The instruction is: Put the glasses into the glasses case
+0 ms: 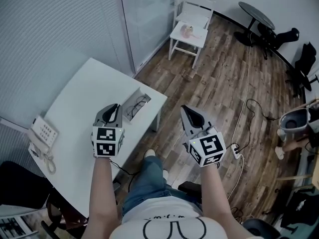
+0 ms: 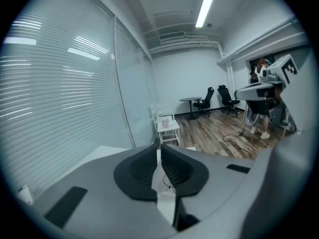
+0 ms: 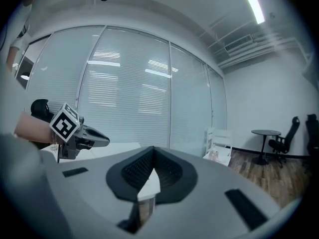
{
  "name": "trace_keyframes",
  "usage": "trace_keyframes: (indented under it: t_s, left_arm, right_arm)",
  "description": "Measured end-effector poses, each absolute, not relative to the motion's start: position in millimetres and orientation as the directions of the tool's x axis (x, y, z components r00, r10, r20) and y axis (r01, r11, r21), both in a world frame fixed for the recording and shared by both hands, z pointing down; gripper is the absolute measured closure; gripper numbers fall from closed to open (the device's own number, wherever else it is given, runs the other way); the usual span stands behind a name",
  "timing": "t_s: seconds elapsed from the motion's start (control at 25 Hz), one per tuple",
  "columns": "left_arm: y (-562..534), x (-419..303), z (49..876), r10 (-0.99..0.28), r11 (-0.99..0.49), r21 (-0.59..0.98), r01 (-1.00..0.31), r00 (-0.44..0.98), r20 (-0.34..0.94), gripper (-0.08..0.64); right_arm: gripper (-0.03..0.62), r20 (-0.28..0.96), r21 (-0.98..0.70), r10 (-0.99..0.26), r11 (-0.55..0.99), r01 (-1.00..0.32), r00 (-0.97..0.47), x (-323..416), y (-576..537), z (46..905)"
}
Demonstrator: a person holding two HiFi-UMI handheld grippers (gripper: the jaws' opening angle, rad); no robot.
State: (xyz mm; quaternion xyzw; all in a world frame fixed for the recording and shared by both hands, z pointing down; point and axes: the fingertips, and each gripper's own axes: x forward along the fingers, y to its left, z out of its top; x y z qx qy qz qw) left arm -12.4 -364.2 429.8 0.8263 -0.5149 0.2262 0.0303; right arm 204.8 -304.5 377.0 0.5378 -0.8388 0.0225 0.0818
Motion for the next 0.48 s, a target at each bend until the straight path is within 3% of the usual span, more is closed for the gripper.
trace_keyframes:
  t_s: [0.48]
  left_arm:
    - [-308.0,-54.1,324.8,-0.94,-0.336,-0.163,-0.928,0.322,0.108,0.545]
  right_arm:
    - [0.583,0.025,0.165,-0.904,0.424,-0.89,-0.426,189.9,-265.1,309.1]
